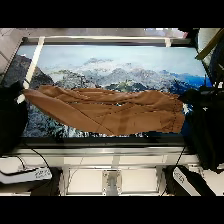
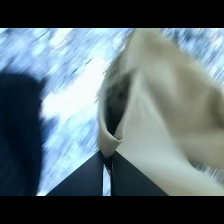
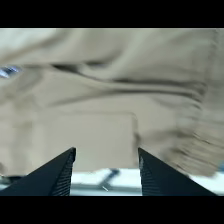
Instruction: Fold the clothes and pants, and hang the long-sleeved shirts on hangers.
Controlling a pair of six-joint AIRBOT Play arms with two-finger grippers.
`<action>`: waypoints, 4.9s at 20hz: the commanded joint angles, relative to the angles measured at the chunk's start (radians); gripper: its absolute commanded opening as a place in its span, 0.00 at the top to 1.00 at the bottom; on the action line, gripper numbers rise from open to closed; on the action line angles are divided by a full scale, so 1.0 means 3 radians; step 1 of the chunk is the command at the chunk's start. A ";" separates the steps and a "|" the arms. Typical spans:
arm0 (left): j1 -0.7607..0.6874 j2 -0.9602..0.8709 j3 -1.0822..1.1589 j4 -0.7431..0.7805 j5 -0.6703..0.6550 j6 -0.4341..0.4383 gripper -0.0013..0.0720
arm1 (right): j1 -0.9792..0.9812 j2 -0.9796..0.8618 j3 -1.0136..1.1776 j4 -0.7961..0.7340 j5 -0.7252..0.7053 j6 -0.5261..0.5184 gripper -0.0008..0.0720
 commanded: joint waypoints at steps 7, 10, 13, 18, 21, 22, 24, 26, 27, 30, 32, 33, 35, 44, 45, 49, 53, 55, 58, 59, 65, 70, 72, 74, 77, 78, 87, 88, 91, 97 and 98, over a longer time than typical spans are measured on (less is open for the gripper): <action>0.1344 0.1754 -0.2153 0.0378 0.0380 0.0103 0.97 | -0.0769 0.0132 0.0001 -0.0668 0.0464 -0.0373 0.38; 0.1516 0.1654 -0.2166 0.0375 0.0538 0.0039 0.97 | -0.1488 0.0127 -0.0128 -0.0435 0.0389 -0.0530 0.38; 0.1518 0.1518 -0.2164 0.0354 0.0683 -0.0041 0.97 | -0.2181 0.0080 -0.0768 0.0430 0.0306 -0.0732 0.27; 0.1512 0.1383 -0.2018 -0.0212 0.0834 -0.0078 0.97 | -0.2248 0.0075 -0.1984 0.0673 -0.0284 -0.0979 0.19; 0.1369 0.1300 -0.1882 -0.0217 0.0833 0.0052 0.97 | -0.2098 0.0075 -0.2312 0.0685 -0.0577 -0.1024 0.19; 0.1287 0.1278 -0.1846 -0.0216 0.0835 0.0061 0.97 | -0.2026 0.0075 -0.2370 0.0693 -0.0662 -0.1034 0.19; 0.1105 0.1242 -0.1811 -0.0216 0.0893 0.0061 0.97 | -0.1871 0.0075 -0.2425 0.0833 -0.0846 -0.1034 0.19; 0.0956 0.1197 -0.1804 -0.0216 0.0970 0.0060 0.97 | -0.1691 0.0069 -0.2433 0.0872 -0.1064 -0.0975 0.20; 0.0909 0.1174 -0.1802 -0.0216 0.0985 0.0060 0.97 | -0.1615 0.0033 -0.2433 0.0890 -0.1125 -0.0963 0.20; 0.0877 0.1124 -0.1795 -0.0215 0.0993 0.0060 0.97 | -0.1479 -0.0271 -0.2431 0.0965 -0.1226 -0.0963 0.21; 0.0877 0.1125 -0.1794 -0.0216 0.0993 0.0060 0.97 | -0.1452 -0.0467 -0.2431 0.1151 -0.1334 -0.1020 0.25; 0.0876 0.1125 -0.1794 -0.0216 0.0993 0.0060 0.97 | -0.1452 -0.0528 -0.2431 0.1235 -0.1408 -0.1054 0.26; 0.0877 0.1125 -0.1793 -0.0216 0.0993 0.0061 0.97 | -0.1452 -0.0558 -0.2427 0.1350 -0.1567 -0.1092 0.41; 0.0877 0.1127 -0.1225 0.0290 0.0651 0.0060 0.97 | -0.1570 -0.0169 -0.1564 0.0984 -0.0806 -0.1086 0.94; 0.0877 0.1128 -0.1152 0.0343 0.0613 0.0058 0.97 | -0.1619 -0.0076 -0.1386 0.0774 -0.0673 -0.1025 0.94; 0.0877 0.1083 -0.1236 0.0313 0.0454 0.0006 0.97 | -0.1682 0.0174 -0.1209 0.0201 -0.0175 -0.1024 0.94; 0.0879 0.1080 -0.1649 0.0659 0.0483 0.0005 0.97 | -0.1682 0.0202 -0.1633 -0.0251 -0.0014 -0.1007 0.94; 0.0879 0.1078 -0.1858 0.0844 0.0573 0.0006 0.97 | -0.1682 0.0201 -0.1909 -0.0398 0.0015 -0.0884 0.94; 0.0877 0.1080 -0.1939 0.0862 0.0720 0.0004 0.97 | -0.1684 0.0202 -0.2065 -0.0720 0.0057 -0.0559 0.55; 0.0879 0.1080 -0.1937 0.0862 0.0745 0.0004 0.97 | -0.1684 0.0203 -0.2018 -0.0777 0.0106 -0.0491 0.47; 0.0866 0.1231 -0.1266 0.0150 0.0754 0.0015 0.04 | -0.1680 0.0203 -0.0767 -0.0122 0.0270 -0.0352 0.47; 0.0158 0.0254 0.0100 -0.0478 0.0015 0.0254 0.07 | -0.1325 0.0039 -0.0187 0.0872 -0.0937 -0.0242 0.47; -0.0163 -0.0434 0.0740 -0.0477 -0.0228 -0.0064 0.06 | -0.1082 -0.0210 -0.0112 0.0871 -0.0838 -0.0233 0.47; -0.0434 -0.1041 0.1284 -0.0465 -0.0379 -0.0350 0.06 | -0.0880 -0.0445 -0.0108 0.0847 -0.0796 -0.0234 0.47; -0.0758 -0.1675 0.1803 0.0079 -0.0539 -0.0776 0.06 | -0.0683 -0.0713 -0.0108 0.0813 -0.0806 -0.0294 0.47; -0.0839 -0.1827 0.1924 0.0328 -0.0568 -0.0875 0.06 | -0.0642 -0.0773 -0.0108 0.0791 -0.0810 -0.0300 0.47; -0.1245 -0.2523 0.2518 0.0423 -0.0671 -0.1044 0.07 | -0.0565 -0.0811 -0.0109 0.0515 -0.0842 -0.0388 0.47; -0.1277 -0.2523 0.2518 0.0423 -0.0600 -0.1054 0.08 | -0.0565 -0.0811 -0.0109 0.0498 -0.0841 -0.0388 0.47; -0.1310 -0.2546 0.2518 0.0420 -0.0546 -0.1185 0.08 | -0.0565 -0.0811 -0.0109 0.0468 -0.0855 -0.0397 0.47; -0.1331 -0.2631 0.2518 0.0268 -0.0567 -0.1102 0.73 | -0.0565 -0.0823 -0.0109 0.0458 -0.0961 -0.0463 0.47; -0.1331 -0.2626 0.2519 0.0214 -0.0570 -0.0959 0.96 | -0.0565 -0.0823 -0.0109 0.0456 -0.0961 -0.0463 0.47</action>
